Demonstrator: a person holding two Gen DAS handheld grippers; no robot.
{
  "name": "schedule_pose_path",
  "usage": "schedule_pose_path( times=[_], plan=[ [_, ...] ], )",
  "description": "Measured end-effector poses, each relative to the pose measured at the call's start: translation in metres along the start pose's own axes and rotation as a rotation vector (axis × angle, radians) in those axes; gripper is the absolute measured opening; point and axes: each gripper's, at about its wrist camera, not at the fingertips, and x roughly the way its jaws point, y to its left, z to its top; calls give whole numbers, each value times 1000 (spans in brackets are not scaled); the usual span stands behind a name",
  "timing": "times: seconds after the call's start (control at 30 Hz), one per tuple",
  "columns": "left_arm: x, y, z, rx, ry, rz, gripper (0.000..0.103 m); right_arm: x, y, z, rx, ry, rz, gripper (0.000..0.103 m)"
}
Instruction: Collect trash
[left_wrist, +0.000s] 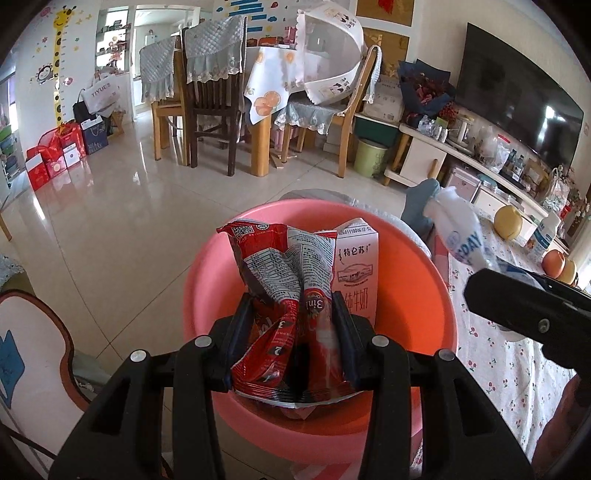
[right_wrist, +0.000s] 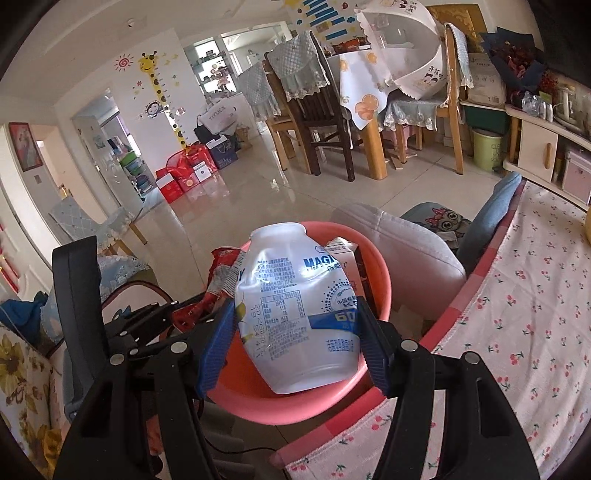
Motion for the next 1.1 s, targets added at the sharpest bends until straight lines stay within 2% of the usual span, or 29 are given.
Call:
schedule_pose_path(
  times=[0.1, 0.17, 0.2, 0.23, 0.3, 0.43, 0.53, 0.73, 1.1],
  plan=[
    [4, 0, -1, -4, 11, -3, 45, 10, 1, 0, -5, 10, -10, 64],
    [8, -1, -3, -4, 24, -4, 47, 14, -5, -4, 24, 16, -22, 74],
    [9, -1, -4, -5, 23, -2, 54, 12, -10, -6, 49, 9, -25, 85],
    [8, -1, -5, -5, 22, 7, 68, 9, -15, -8, 77, -5, -20, 89],
    [7, 1, -7, -4, 16, 24, 80, 0, -26, -13, 121, -33, -18, 90],
    [1, 0, -7, -7, 6, 32, 89, -19, -42, -21, 166, -59, -69, 93],
    [-5, -2, -8, 6, -8, 47, 93, -29, -49, -29, 173, -54, -107, 93],
    [-16, -15, -10, 68, -22, 90, 96, -46, -47, -49, 109, -38, -194, 93],
    [-46, -60, -20, 172, -73, 74, 98, -82, -36, -83, -19, -59, -339, 93]
  ],
)
